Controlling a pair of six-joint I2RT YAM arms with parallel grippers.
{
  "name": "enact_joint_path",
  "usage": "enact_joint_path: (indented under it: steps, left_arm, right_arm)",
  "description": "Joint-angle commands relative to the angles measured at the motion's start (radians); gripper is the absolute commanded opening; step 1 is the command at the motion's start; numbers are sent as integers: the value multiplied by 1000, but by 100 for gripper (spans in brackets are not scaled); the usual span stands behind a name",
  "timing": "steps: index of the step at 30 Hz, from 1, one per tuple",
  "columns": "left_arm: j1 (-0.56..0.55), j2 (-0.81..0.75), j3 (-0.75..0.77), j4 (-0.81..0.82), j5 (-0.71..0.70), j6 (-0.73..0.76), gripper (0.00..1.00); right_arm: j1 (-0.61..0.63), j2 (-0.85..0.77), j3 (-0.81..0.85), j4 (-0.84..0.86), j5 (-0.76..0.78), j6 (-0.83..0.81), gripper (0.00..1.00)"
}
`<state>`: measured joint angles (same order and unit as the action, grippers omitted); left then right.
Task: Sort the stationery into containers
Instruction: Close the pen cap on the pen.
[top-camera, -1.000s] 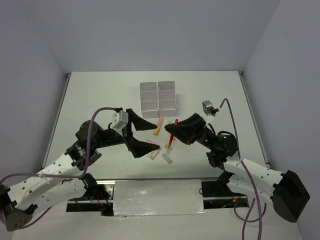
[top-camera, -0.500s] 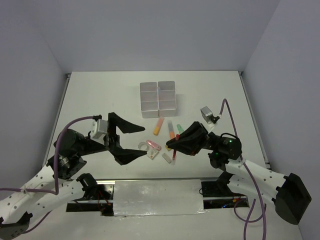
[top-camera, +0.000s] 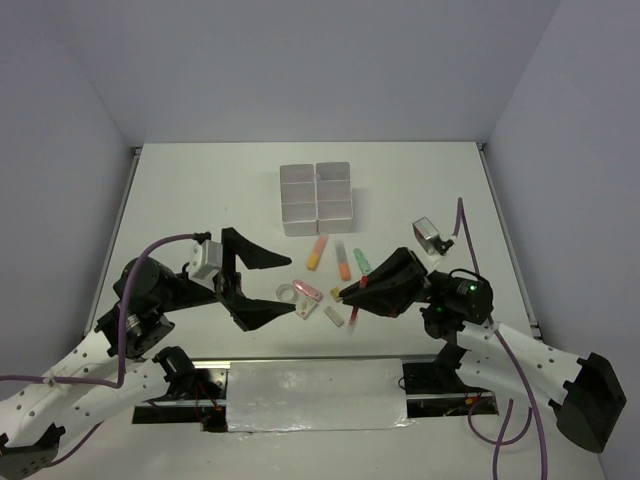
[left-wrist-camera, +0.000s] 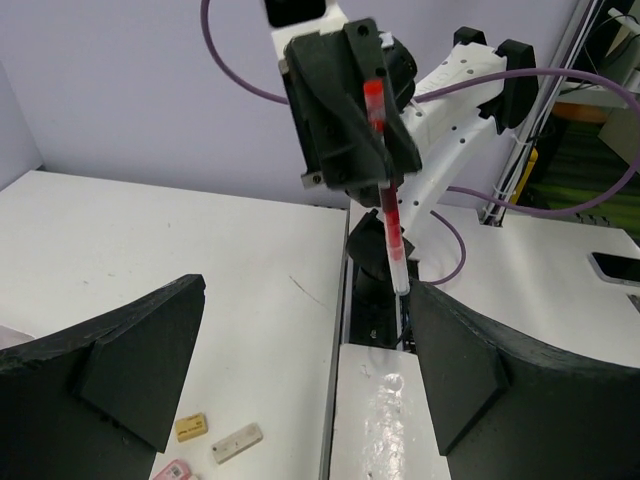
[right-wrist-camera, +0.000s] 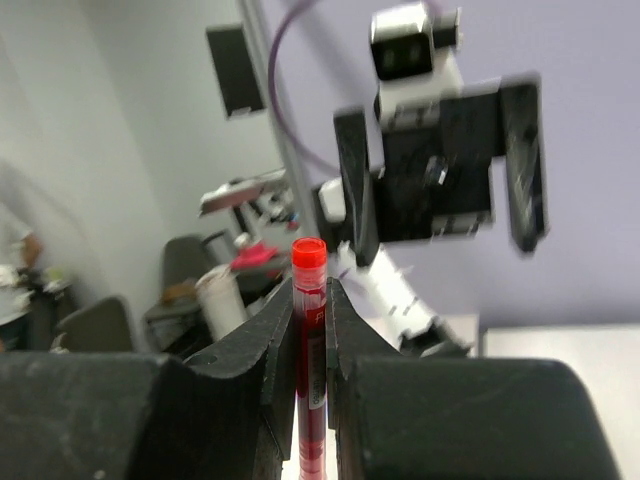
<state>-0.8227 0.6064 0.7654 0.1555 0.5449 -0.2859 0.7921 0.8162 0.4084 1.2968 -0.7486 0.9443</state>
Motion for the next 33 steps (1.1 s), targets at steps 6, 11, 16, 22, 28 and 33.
enact_joint_path:
  steps: [6, 11, 16, 22, 28, 33]
  left_arm:
    - [-3, -13, -5, 0, -13, 27, 95]
    - [-3, -17, -2, -22, -37, 24, 95]
    - [-3, -19, -8, -28, -43, 17, 95]
    - [-3, -1, -12, 2, -33, 19, 96]
    - [-3, 67, -40, 176, -74, -93, 99]
    - [-4, 186, -2, 305, -89, -260, 99]
  right_arm:
    - [7, -147, 167, -549, 476, -78, 0]
    - [7, -227, 231, -963, 967, 158, 0]
    - [6, -276, 248, -1136, 1123, 341, 0]
    - [6, -247, 296, -1304, 1147, 594, 0]
    - [4, -218, 224, -1020, 1012, 344, 0]
    - [6, -109, 224, -650, 695, 24, 0]
